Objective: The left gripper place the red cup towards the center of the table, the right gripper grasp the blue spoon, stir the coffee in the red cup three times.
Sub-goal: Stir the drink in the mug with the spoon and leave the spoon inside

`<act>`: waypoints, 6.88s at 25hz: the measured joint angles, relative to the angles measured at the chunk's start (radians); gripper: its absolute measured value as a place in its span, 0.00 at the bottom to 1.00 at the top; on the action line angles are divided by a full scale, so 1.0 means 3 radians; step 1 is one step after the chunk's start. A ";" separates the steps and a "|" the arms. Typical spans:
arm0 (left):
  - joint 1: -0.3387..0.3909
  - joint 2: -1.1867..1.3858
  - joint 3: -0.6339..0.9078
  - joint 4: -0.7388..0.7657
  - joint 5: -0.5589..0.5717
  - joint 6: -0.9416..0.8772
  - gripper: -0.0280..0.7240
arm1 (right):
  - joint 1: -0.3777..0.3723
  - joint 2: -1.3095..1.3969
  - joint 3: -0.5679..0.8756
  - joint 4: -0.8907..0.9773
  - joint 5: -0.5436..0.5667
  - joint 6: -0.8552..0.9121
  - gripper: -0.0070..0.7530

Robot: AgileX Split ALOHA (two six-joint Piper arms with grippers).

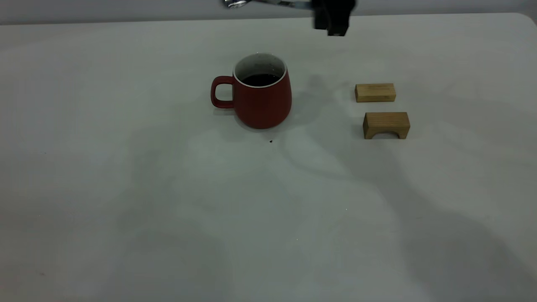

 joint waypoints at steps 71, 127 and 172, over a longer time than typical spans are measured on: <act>0.0000 0.0000 0.0000 0.0000 0.0000 0.0000 0.78 | -0.0021 0.0479 -0.0017 -0.1529 -0.2964 -0.3475 0.17; 0.0000 0.0000 0.0000 0.0000 0.0000 0.0000 0.78 | -0.0864 0.1496 -0.0801 -0.3813 -0.5538 -0.3507 0.17; 0.0000 0.0000 0.0000 0.0000 0.0000 0.0000 0.78 | -0.0922 0.1666 -0.1218 -0.4136 -0.5591 -0.3228 0.17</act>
